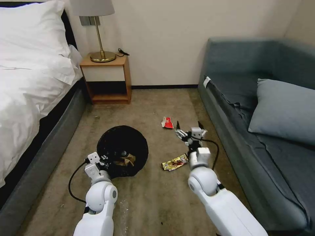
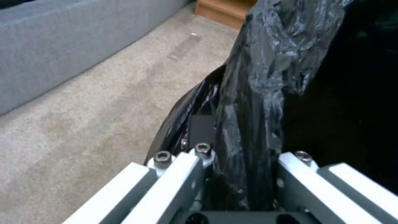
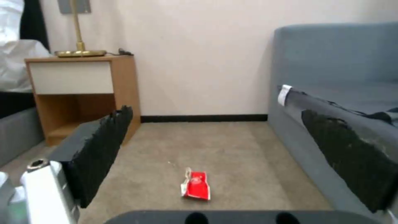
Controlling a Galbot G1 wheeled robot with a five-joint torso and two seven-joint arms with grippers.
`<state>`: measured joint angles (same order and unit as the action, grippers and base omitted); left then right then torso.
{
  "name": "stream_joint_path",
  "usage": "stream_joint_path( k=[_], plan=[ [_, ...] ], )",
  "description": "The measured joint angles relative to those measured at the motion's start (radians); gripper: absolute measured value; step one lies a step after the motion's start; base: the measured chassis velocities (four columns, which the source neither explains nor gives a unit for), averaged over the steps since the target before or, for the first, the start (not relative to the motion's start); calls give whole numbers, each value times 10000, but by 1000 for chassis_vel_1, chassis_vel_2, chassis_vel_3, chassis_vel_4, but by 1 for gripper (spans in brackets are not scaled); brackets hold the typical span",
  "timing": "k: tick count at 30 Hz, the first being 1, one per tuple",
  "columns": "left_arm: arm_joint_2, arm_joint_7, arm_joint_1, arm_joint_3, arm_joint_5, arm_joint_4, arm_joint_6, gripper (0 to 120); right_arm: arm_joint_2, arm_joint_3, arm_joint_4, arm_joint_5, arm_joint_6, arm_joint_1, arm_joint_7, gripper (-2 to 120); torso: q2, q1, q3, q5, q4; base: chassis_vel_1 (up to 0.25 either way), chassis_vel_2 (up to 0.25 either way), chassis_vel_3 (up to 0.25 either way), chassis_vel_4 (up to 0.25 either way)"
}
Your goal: Pick up the trash bin, then pick up the garbage on the floor and place it into the trash bin.
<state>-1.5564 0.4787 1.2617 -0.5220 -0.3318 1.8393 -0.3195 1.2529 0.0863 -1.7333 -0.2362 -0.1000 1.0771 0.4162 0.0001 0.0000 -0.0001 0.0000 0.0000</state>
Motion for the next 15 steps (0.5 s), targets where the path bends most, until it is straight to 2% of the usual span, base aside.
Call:
stream_joint_path(
  k=[4, 15],
  plan=[
    [51, 0, 0, -26, -50, 18, -12, 1, 179, 189, 244, 292, -417, 423, -301, 100, -1, 0, 0, 0, 0, 0, 0, 0, 0],
    [322, -49, 71, 82, -121, -6, -22, 1, 377, 352, 525, 458, -678, 790, -485, 100, 0, 0, 0, -1, -1, 0, 0, 0, 0]
  ],
)
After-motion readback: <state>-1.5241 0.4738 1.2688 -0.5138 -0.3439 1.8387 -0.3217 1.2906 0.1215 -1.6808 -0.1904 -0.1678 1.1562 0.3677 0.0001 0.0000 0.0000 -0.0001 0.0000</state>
